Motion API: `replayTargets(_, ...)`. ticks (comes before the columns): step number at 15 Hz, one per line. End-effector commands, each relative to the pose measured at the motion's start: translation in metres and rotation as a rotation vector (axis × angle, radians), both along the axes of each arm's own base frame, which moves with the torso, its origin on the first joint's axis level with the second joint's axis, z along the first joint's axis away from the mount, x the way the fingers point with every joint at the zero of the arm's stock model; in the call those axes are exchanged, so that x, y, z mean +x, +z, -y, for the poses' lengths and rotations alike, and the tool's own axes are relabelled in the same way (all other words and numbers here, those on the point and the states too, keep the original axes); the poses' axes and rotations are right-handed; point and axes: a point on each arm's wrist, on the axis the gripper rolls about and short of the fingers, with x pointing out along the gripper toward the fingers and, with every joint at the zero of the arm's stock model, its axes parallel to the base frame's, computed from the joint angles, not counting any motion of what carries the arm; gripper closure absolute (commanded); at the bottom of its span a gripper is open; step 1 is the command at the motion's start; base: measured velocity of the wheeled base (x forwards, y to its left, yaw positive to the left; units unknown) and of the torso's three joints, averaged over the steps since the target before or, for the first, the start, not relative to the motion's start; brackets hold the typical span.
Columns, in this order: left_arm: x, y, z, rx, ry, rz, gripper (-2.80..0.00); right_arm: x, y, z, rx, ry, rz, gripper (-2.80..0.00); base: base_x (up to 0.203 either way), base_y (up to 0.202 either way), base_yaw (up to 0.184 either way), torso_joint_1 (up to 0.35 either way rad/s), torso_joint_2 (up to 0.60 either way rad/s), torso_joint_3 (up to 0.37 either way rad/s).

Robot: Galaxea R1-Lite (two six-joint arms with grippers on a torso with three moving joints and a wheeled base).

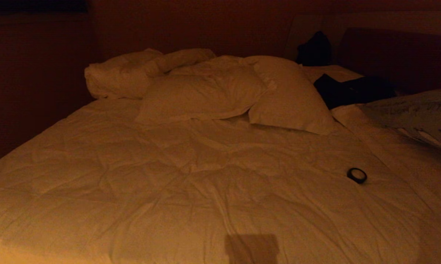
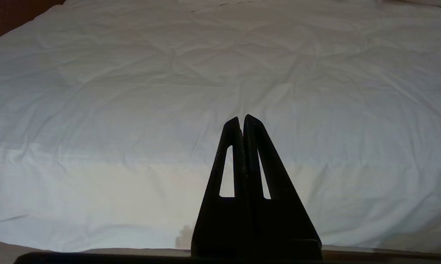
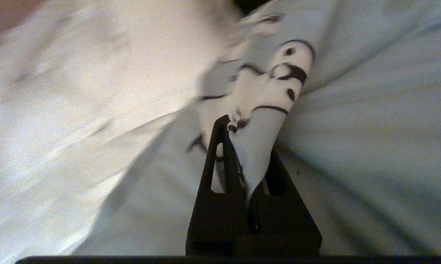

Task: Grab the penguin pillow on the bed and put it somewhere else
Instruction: Pick up the pillow, then move to the foot of the bed

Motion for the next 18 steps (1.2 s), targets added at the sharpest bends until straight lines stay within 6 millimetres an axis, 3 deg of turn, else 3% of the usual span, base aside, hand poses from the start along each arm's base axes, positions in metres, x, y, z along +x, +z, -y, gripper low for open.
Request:
replayTargets(1, 0.000, -0.001, 0.000, 0.000, 0.001, -0.003, 0.00, -0.016, 0.013, -0.044, 0.007, 0.114, 0.044, 0.00, 0.000, 0.000, 0.000, 0.000, 0.00, 0.000)
replayTargets(5, 0.000, -0.001, 0.000, 0.000, 0.001, -0.003, 0.00, -0.037, 0.025, -0.099, 0.060, 0.261, 0.115, 0.00, 0.000, 0.000, 0.000, 0.000, 0.00, 0.000)
replayTargets(9, 0.000, -0.001, 0.000, 0.000, 0.000, -0.003, 0.00, -0.065, 0.031, -0.129, 0.083, 0.354, 0.263, 0.00, 0.000, 0.000, 0.000, 0.000, 0.00, 0.000)
replayTargets(12, 0.000, -0.001, 0.000, 0.000, 0.000, -0.003, 0.00, -0.081, 0.036, -0.142, 0.078, 0.402, 0.328, 0.00, 0.000, 0.000, 0.000, 0.000, 0.00, 0.000)
replayTargets(18, 0.000, -0.001, 0.000, 0.000, 0.000, -0.003, 0.00, -0.091, 0.040, -0.149, 0.066, 0.421, 0.354, 0.00, 0.000, 0.000, 0.000, 0.000, 0.00, 0.000)
